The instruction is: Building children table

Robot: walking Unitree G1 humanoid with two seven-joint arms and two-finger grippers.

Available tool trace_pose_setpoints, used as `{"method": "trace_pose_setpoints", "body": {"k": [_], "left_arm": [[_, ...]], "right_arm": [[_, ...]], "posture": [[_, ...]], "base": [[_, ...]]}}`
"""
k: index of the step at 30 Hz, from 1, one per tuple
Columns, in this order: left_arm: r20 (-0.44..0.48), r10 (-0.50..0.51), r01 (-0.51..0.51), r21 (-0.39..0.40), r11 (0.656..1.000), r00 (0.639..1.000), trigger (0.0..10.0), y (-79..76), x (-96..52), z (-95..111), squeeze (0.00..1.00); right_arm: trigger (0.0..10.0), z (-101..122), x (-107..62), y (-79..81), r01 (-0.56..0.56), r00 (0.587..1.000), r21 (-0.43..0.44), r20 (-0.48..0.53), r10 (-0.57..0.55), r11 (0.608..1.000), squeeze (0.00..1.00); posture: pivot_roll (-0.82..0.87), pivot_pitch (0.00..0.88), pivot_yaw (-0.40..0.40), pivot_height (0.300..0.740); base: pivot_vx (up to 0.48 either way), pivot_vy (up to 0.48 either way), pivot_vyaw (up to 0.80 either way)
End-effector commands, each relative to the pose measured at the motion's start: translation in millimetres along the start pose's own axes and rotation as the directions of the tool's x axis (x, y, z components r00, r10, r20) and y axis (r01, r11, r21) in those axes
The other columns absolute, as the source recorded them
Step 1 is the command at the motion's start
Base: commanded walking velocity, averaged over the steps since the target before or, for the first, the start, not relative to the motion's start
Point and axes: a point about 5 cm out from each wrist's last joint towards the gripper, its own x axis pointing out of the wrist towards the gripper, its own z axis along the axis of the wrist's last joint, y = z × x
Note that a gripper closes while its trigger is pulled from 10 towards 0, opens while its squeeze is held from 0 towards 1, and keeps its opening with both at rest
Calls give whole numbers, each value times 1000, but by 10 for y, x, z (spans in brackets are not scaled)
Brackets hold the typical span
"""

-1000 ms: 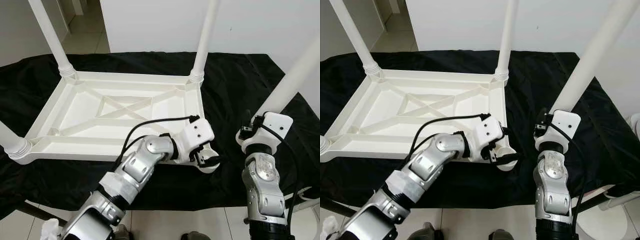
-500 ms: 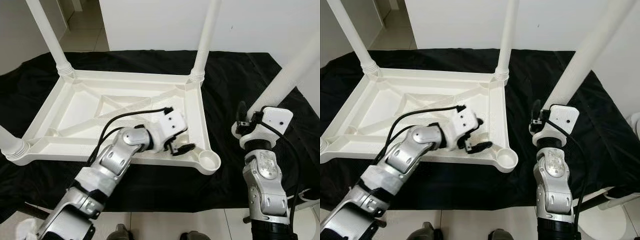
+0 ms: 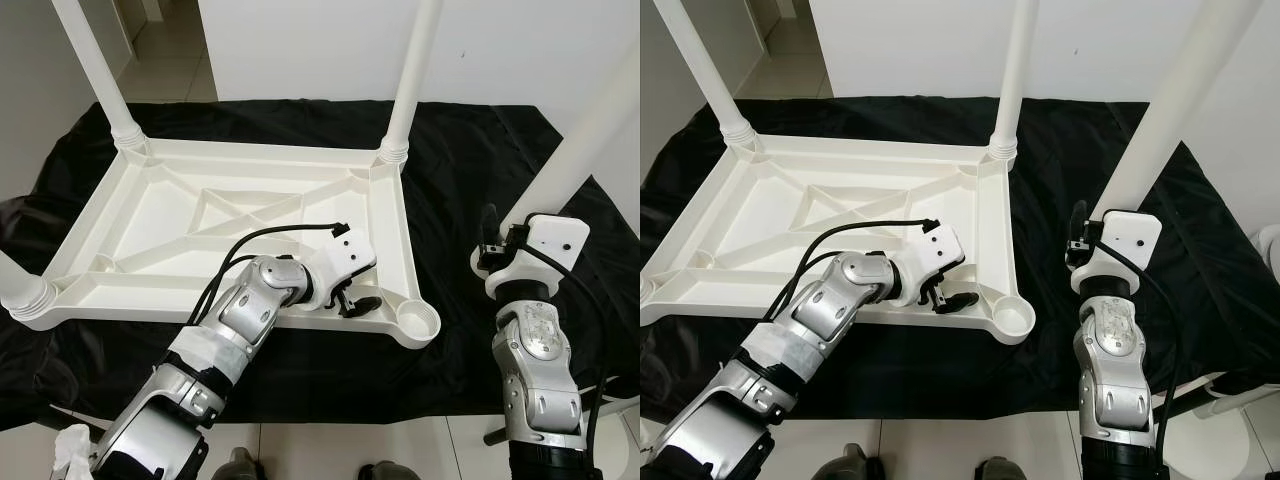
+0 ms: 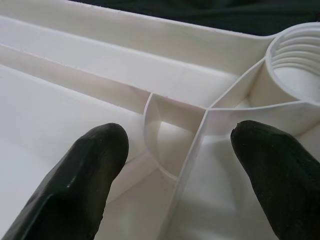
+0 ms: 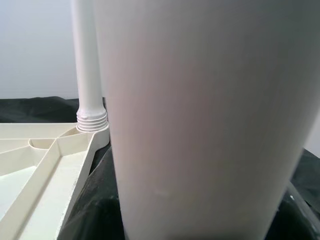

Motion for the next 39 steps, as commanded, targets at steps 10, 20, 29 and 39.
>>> {"method": "trace_pose_setpoints", "body": {"k": [10, 20, 29, 39], "left_arm": [[-80, 144, -143, 12, 990, 986, 9961, -72, 165, -63, 0], [33, 101, -101, -10, 995, 994, 10000, -300, 375, 236, 0], [115, 139, -132, -65, 989, 984, 10000, -378, 509, 464, 0], [260, 201, -172, -128, 977, 944, 10000, -306, 440, 697, 0]], "right_arm": [[10000, 29, -26, -26, 18, 1000, -11, 5, -18, 1000, 0], [10000, 28, -66, -40, 29, 1000, -17, 0, -29, 999, 0], [10000, 13, -111, -42, 34, 999, -23, -11, -34, 999, 0], [10000, -2, -128, -16, 25, 1000, -19, -17, -25, 1000, 0]], "posture": [[-57, 54, 20, 740], [-75, 67, 30, 740], [-85, 73, 39, 740], [-69, 62, 37, 740]], "base": [[0, 0, 0], [0, 0, 0], [0, 0, 0], [0, 0, 0]]}}
